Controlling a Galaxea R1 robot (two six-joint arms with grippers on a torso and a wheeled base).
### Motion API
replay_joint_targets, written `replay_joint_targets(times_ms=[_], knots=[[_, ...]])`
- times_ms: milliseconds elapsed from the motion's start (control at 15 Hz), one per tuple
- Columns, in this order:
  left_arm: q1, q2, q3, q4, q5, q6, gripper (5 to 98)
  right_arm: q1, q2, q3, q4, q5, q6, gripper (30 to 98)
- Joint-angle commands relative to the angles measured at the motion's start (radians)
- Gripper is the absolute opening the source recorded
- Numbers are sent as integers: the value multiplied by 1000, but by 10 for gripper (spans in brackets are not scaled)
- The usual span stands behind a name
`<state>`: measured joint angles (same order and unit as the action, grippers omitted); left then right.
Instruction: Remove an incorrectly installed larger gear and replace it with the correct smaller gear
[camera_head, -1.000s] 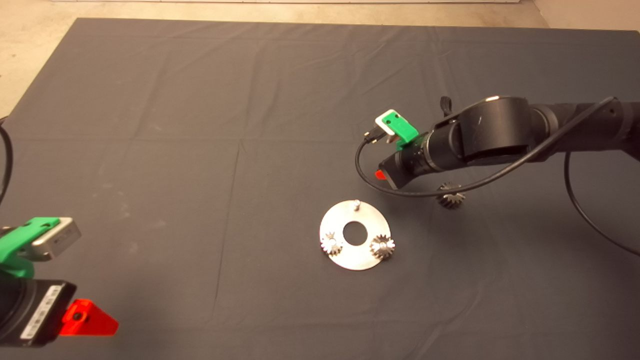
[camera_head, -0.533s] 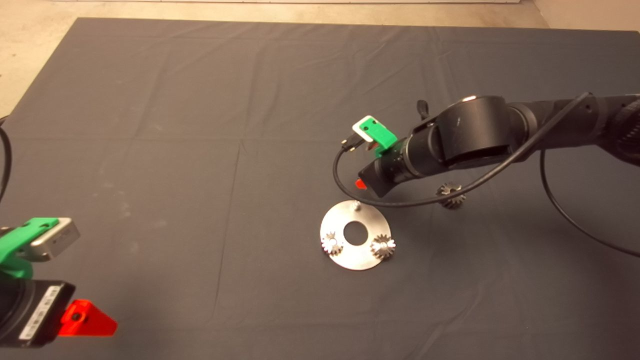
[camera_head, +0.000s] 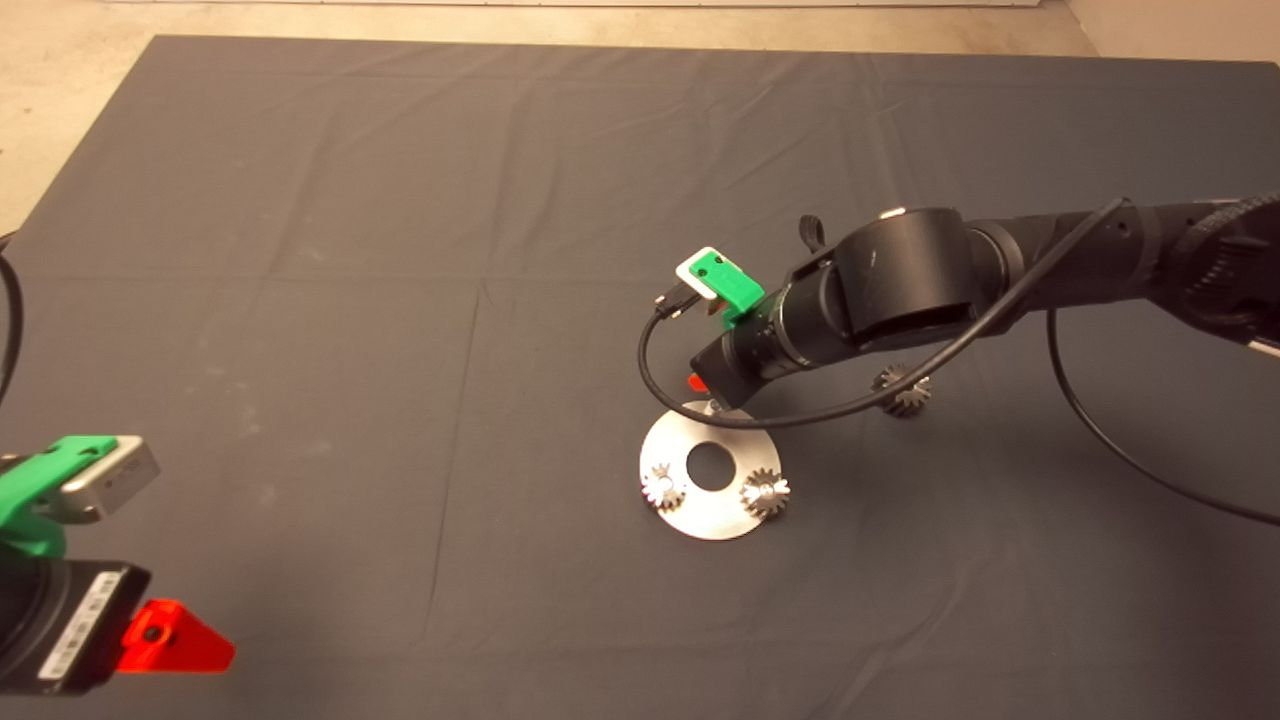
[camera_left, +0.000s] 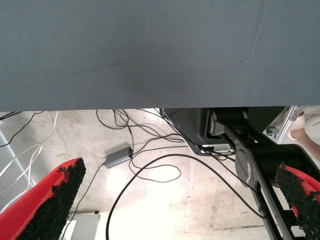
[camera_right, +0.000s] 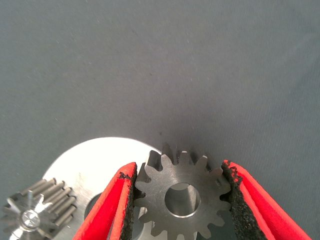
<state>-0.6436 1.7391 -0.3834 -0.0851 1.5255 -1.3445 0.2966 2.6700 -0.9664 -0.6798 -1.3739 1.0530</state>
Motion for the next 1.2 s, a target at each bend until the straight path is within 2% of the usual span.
replay_joint_targets(times_ms=[0, 200, 467, 1133], knots=[[-13, -5, 16, -22, 133, 5, 982, -2, 5, 6, 11, 4, 2, 421], [-13, -6, 17, -22, 133, 5, 982, -5, 3, 9, 11, 2, -2, 422], [-13, -6, 16, -22, 133, 5, 982, -5, 5, 13, 11, -13, -2, 421], [-13, -6, 17, -22, 133, 5, 982, -31, 28, 9, 9, -14, -7, 421]])
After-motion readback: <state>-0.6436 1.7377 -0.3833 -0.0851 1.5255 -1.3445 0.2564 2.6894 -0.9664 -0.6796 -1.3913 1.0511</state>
